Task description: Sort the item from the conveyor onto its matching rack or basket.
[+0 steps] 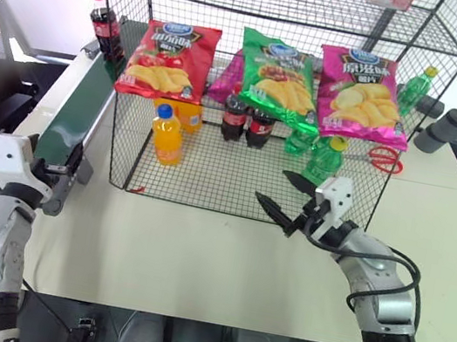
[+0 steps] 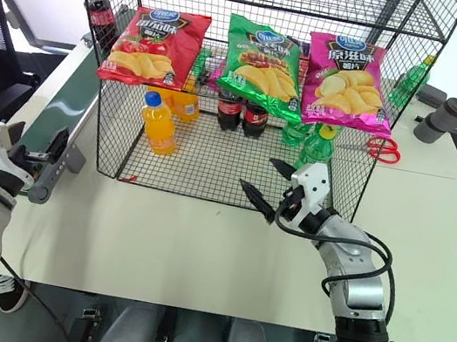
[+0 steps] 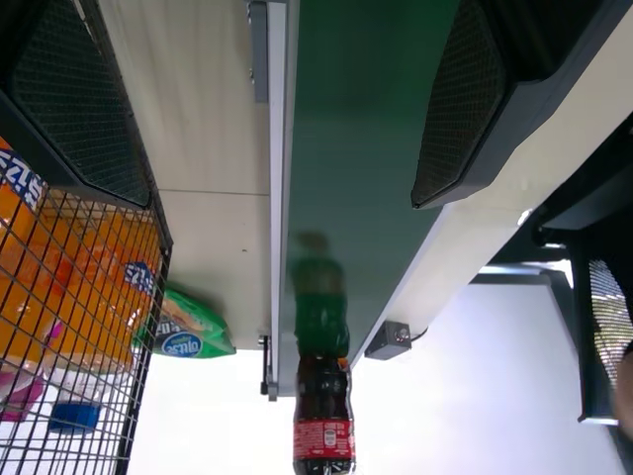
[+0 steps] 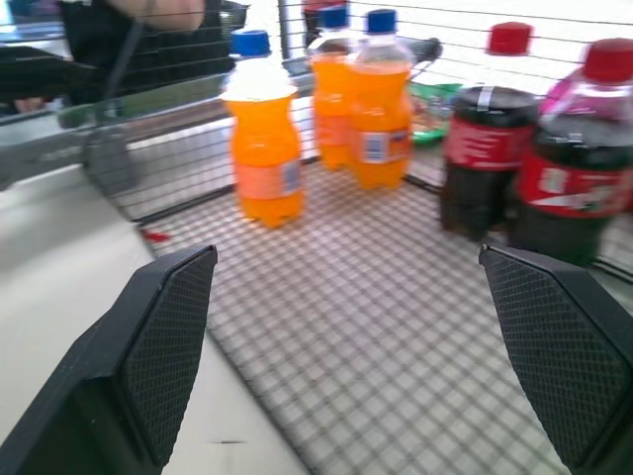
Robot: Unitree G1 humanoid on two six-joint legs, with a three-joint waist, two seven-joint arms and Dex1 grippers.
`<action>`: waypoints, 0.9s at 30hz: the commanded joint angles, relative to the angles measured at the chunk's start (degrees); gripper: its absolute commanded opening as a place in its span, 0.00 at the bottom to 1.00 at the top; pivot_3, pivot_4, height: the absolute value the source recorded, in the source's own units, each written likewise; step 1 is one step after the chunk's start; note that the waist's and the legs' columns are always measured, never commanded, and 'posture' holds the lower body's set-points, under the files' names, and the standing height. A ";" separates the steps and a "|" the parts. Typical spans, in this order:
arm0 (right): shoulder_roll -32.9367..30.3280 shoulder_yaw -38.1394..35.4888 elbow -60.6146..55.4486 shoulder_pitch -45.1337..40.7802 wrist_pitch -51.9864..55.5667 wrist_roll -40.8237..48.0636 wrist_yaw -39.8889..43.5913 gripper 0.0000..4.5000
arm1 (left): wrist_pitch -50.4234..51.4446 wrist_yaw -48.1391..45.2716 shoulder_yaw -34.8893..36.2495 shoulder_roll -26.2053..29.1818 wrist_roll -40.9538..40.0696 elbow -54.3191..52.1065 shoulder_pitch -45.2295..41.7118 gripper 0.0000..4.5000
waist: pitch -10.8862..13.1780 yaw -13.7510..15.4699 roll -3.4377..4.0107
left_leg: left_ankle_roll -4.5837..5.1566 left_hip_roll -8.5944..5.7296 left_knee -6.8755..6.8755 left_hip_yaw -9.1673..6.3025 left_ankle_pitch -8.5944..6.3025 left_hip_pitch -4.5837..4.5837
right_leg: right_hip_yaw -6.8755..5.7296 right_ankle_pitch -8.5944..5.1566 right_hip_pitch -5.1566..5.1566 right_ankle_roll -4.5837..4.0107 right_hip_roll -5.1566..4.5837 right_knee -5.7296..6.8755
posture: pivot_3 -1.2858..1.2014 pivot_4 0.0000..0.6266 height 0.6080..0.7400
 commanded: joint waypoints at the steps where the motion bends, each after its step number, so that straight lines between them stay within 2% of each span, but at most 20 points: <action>1: 0.59 0.16 -2.82 -0.36 -0.26 0.37 -0.35 0.98 | -2.00 -0.14 0.18 0.64 0.59 0.29 -0.71 1.00 | 0.00 0.09 0.00 | 0.00 0.00 0.00 0.00 0.00 0.00 | 0.00 0.00 0.00 0.00 0.00 0.00 | 0.52 0.24 1.00; 27: 1.50 1.87 -0.50 -0.34 -2.58 -1.14 1.11 0.98 | -7.78 2.00 -1.42 0.05 3.86 5.08 -2.03 1.00 | -0.01 0.14 -0.02 | 0.00 -0.01 0.00 0.00 0.00 0.00 | -0.01 0.00 0.00 0.00 -0.05 0.00 | 0.52 0.24 1.00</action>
